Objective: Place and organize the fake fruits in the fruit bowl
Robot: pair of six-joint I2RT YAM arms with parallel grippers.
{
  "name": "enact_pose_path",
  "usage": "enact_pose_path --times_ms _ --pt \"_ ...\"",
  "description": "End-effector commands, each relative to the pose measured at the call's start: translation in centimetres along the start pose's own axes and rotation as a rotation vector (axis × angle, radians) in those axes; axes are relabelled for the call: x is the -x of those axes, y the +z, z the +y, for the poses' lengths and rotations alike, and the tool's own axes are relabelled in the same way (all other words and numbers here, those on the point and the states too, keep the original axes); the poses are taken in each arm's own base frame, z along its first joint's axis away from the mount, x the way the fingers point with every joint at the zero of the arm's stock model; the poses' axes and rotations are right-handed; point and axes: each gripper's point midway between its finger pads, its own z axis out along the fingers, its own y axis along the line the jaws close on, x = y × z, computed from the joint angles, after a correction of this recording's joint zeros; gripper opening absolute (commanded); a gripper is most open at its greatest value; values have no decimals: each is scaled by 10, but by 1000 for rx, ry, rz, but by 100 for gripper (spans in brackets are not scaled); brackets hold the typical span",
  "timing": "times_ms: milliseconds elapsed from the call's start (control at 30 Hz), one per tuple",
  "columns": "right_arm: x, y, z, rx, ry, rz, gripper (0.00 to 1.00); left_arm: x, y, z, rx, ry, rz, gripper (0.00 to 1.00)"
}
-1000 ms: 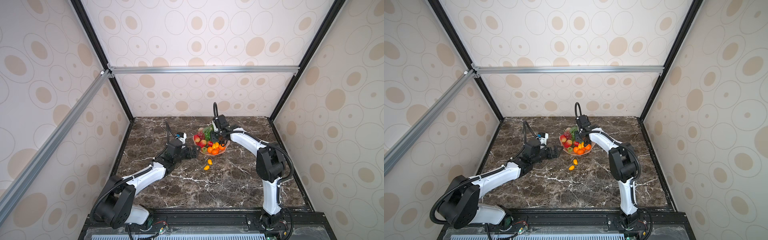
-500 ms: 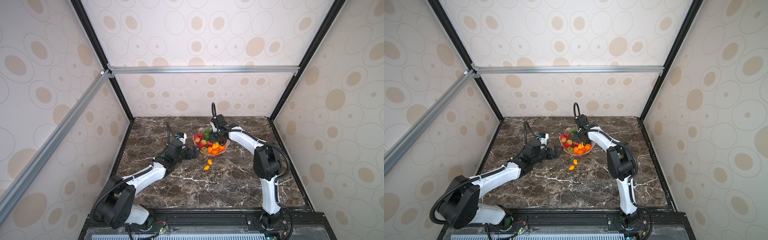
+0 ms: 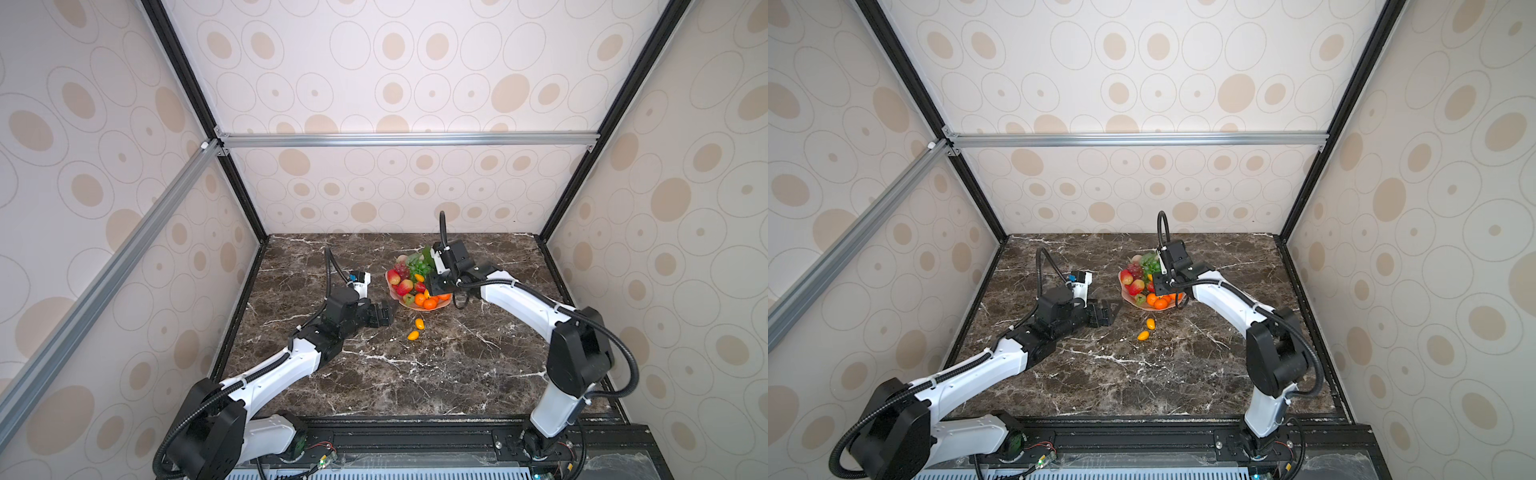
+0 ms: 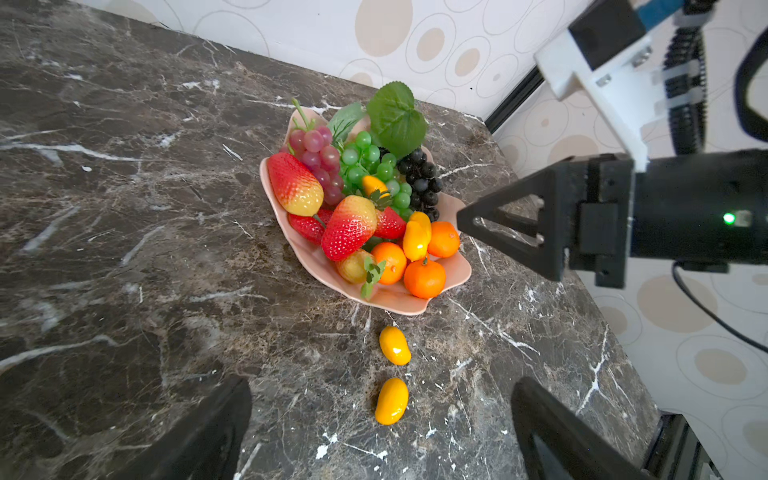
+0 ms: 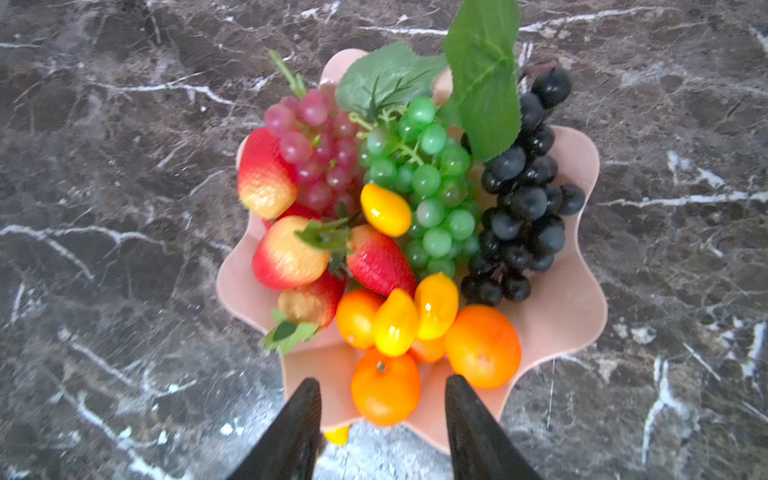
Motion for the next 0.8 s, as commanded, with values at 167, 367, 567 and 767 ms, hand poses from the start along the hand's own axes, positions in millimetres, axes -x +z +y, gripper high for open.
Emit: enact_pose_path --times_ms 167,367,567,767 --pt "-67 -19 18 -38 -4 -2 51 -24 -15 -8 -10 75 30 98" --pt "-102 -14 25 -5 50 -6 52 -43 -12 -17 -24 98 65 98" --pt "-119 7 33 53 110 21 53 -52 -7 -17 -18 73 72 98" --pt "-119 22 34 39 119 27 54 -56 -5 -14 -17 45 70 98"
